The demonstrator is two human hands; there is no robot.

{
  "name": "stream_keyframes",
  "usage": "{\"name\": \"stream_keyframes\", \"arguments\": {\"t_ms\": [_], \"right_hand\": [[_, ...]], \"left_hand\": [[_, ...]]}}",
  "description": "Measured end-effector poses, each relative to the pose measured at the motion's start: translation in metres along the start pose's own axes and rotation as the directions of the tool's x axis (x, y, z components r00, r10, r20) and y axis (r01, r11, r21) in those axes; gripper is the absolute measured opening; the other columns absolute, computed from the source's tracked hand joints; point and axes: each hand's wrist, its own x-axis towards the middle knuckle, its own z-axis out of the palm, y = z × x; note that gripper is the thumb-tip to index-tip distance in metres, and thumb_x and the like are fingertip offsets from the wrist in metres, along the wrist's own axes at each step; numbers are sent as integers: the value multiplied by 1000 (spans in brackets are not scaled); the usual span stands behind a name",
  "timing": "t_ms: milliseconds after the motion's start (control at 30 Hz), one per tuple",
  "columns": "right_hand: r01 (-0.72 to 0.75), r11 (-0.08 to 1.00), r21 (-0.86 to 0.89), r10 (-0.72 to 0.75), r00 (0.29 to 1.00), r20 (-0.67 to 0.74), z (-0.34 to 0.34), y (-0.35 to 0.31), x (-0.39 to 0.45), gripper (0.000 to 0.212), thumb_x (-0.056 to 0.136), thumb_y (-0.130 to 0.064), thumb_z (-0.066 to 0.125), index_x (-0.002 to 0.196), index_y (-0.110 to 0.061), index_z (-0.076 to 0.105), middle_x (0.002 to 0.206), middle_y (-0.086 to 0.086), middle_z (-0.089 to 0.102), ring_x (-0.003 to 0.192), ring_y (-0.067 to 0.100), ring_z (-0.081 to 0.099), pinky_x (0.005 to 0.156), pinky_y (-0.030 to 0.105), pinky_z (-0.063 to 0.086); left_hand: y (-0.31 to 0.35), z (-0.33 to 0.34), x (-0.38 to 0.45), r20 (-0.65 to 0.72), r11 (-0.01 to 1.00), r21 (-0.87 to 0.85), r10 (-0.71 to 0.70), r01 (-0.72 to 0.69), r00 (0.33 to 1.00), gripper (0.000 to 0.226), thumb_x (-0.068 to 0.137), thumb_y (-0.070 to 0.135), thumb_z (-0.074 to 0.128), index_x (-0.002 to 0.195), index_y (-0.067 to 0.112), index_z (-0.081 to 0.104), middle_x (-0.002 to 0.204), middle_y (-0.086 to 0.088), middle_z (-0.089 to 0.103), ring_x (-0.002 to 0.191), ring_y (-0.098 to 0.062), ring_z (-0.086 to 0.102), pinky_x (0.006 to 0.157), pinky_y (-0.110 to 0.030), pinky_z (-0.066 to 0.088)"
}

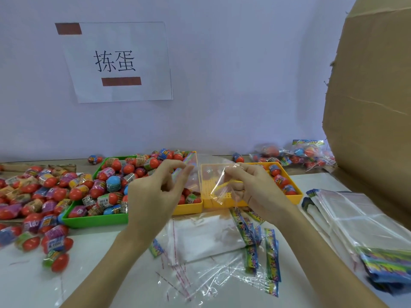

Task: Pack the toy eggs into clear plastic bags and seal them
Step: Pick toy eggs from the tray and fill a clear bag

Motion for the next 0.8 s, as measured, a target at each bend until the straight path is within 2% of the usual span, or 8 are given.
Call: {"name": "stream_keyframes", "arguments": {"t_ms": [100,200,267,333,433,533,667,800], "right_hand": [[-20,999,-46,22,998,50,0,2,-1,17,103,-15,65,103,1,68,83,11,73,57,14,67,48,21,46],[-12,993,-121,27,991,128,0,4,-2,22,101,-22,70,104,0,71,86,10,73,66,20,71,51,23,48],[-6,991,-133,26,989,146,1,5,-2,22,99,-24,72,106,-4,76,95,9,75,73,21,72,56,23,51],[-10,995,-99,28,984,176,0,6,-1,20,99,-22,71,108,-6,79,98,8,75,82,19,72,65,24,56],[-52,992,-113,77,969,236,-6,5,-1,21,101,-16,68,116,-8,79,105,8,78,98,20,73,84,26,59],[-41,953,-299,121,960,254,-12,3,-2,25,103,-7,64,124,-12,76,115,8,79,113,21,73,96,28,59],[-113,943,-312,199,945,261,-14,2,-4,24,100,-11,70,124,-9,71,109,15,80,99,27,78,81,28,63],[-73,976,-206,129,953,275,-10,3,-2,18,95,-13,76,110,-4,77,105,21,78,91,28,77,74,27,62]], "left_hand": [[4,3,-2,34,978,11,208,-208,978,31,102,39,71,100,9,80,73,3,63,64,-15,57,61,-27,50],[16,10,-6,263,995,-49,92,-82,960,55,95,61,67,122,14,76,114,-1,68,106,-21,61,93,-33,49],[17,10,-9,463,994,-111,44,8,885,80,84,76,67,144,23,63,142,10,58,133,-10,51,114,-29,37],[12,9,-11,610,992,-125,74,4,789,105,75,83,72,161,32,40,158,26,38,144,12,28,121,-17,23],[2,13,-14,661,995,-95,56,10,748,91,91,51,78,162,43,22,147,20,51,128,14,37,110,-16,35],[-8,12,-10,559,997,-66,-5,50,829,53,106,15,62,154,34,47,118,13,71,101,1,60,93,-35,54],[-11,9,-6,299,970,-151,-138,190,944,20,106,14,62,124,16,70,100,7,78,86,-6,73,79,-34,62],[-7,2,5,372,649,-519,-415,557,830,17,105,21,62,102,18,78,83,2,74,69,-11,68,63,-26,61]]}}
